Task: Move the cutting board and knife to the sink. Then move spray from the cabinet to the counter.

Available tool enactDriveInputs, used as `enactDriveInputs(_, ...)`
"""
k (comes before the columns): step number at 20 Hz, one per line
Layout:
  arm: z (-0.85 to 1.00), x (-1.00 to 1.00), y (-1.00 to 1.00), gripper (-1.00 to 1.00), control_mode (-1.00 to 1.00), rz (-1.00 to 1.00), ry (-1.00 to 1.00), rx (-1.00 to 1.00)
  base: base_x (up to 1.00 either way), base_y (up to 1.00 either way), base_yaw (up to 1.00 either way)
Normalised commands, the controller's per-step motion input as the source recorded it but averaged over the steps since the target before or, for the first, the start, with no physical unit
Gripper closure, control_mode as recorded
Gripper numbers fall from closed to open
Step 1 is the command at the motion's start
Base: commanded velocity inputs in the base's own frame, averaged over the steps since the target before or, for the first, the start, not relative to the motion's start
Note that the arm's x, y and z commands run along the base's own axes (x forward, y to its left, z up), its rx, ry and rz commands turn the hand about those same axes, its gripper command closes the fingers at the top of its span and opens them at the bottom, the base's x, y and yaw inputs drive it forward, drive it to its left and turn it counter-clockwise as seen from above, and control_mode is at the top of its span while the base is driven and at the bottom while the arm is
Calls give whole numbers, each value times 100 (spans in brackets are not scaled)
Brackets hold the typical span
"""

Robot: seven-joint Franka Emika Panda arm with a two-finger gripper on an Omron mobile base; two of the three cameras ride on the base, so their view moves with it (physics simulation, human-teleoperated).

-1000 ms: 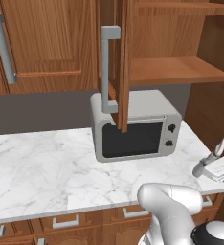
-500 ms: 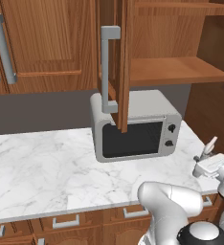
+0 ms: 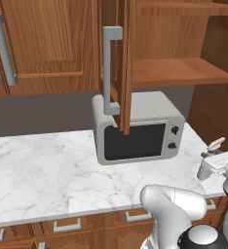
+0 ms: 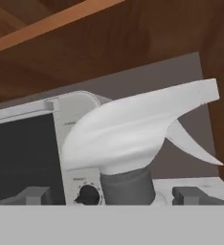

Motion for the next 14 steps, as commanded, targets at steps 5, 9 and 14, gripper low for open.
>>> enactDriveInputs(5,8,0,-30,-100,-100,-2,0,0,0,0,0)
enactDriveInputs(9,0,0,-18,-100,-100,-1,0,0,0,0,0)
enactDriveInputs(14,0,-1,-21,-100,-100,-1,0,0,0,0,0)
